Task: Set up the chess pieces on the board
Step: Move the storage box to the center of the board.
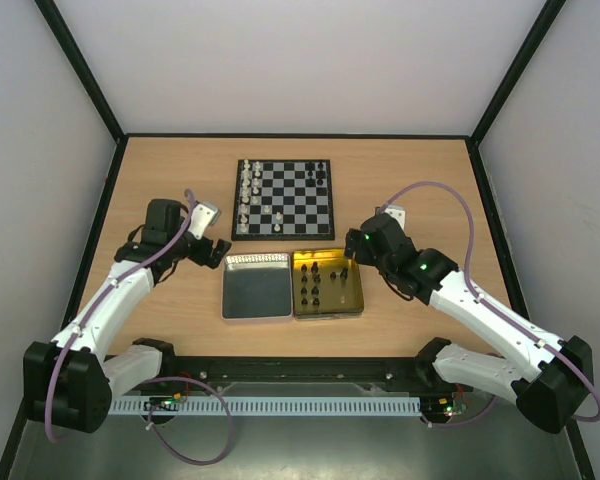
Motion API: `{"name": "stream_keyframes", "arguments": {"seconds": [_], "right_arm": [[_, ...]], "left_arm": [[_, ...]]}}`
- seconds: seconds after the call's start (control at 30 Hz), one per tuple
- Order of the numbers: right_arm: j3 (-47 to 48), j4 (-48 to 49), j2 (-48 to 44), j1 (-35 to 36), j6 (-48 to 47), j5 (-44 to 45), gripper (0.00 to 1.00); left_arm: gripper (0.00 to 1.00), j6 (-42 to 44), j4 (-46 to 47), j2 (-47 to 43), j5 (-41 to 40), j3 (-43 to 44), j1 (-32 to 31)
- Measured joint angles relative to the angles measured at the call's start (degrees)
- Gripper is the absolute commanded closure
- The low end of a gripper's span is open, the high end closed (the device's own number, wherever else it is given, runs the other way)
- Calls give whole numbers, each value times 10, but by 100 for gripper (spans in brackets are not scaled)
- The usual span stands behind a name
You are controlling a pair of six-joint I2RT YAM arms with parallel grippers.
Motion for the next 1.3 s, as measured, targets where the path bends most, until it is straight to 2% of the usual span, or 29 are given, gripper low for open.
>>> {"name": "stream_keyframes", "arguments": {"seconds": [0.33,0.47,0.63,0.77,0.83,1.2,1.3], "right_arm": [[0,-15,11,0,4,3,3],[3,-27,14,0,6,-5,2],[38,-62,37,0,6,-20,2],[60,-81,46,0,5,-29,2],[60,-89,46,0,6,-31,2],[60,-110,46,0,8,-33,3],[60,-112,49,0,8,-34,3]], "left_arm": [[0,9,-7,-6,18,0,-1],[4,13,-14,5,17,1,-10],[14,34,-53,40,-6,35,-52],[32,54,-86,73,-34,74,-84],[37,62,-100,93,-50,90,-90],[46,72,-186,217,-122,127,-90],[52,76,-213,229,-125,148,-90]]}}
